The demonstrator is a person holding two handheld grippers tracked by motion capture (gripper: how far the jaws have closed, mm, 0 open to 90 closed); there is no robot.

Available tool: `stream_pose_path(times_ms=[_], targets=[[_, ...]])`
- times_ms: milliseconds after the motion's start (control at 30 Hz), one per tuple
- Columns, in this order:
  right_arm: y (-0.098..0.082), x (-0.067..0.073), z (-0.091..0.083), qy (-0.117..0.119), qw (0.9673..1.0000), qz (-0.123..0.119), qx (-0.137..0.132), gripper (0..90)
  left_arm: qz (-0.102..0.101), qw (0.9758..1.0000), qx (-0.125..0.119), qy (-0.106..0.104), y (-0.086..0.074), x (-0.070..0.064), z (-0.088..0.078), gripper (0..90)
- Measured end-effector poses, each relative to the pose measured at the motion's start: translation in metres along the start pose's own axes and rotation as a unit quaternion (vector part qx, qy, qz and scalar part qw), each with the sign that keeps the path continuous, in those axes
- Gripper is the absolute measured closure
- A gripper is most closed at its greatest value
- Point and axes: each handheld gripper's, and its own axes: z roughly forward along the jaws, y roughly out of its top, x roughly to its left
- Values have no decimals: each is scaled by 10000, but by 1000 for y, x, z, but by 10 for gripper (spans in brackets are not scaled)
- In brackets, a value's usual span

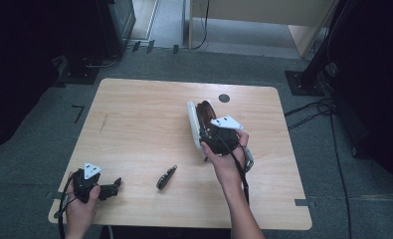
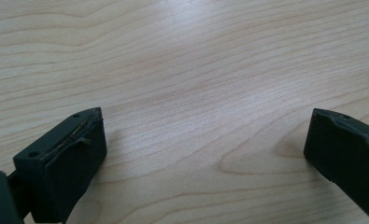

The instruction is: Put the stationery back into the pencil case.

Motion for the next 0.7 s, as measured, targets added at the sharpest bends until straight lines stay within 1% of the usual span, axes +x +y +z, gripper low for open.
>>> stream_pose_path(times_ms=[33,67,100,167,200,233,267,300,333,367,467,533,567,600,633,667,700], targets=[[-2,1,-2,-2,10000,2,3,317,0,10000,0,0,0,0,0,0],[-10,7,-8,16,10000,60,-17,247,0,10000,-1,0,0,0,0,0],[-10,7,-8,16,10000,60,-17,247,0,10000,-1,0,0,0,0,0],[-16,11,-13,19,9999,115,-49,171,0,10000,-4,2,0,0,0,0],[-19,15,-17,-41,9999,150,-48,137,1,10000,4,0,0,0,0,0],[-23,19,-21,-81,9997,200,-120,136,1,10000,4,-1,0,0,0,0],[-30,25,-28,-133,9995,224,-202,102,1,10000,5,-2,0,0,0,0],[-30,25,-28,-133,9995,224,-202,102,-5,10000,-1,0,0,0,0,0],[-33,28,-30,-151,9995,208,-203,68,-1,10000,4,-2,0,0,0,0],[-39,34,-33,-156,9995,227,-135,29,0,10000,5,-3,0,0,0,0],[-48,40,-35,-73,9994,311,-120,0,3,10000,5,-2,0,0,0,0],[-53,45,-36,6,9990,435,-116,0,3,10000,4,-2,0,0,0,0],[-56,48,-36,3,9988,463,-126,0,3,10000,3,-2,0,0,0,0],[-57,51,-37,-63,9987,487,-126,0,4,10000,4,-2,0,0,0,0],[-57,51,-37,-63,9987,487,-126,0,4,10000,4,-2,0,0,0,0],[-59,55,-37,-125,9987,465,-136,0,3,10000,3,-2,0,0,0,0],[-61,58,-37,-104,9986,488,-147,0,3,10000,4,-2,0,0,0,0]])
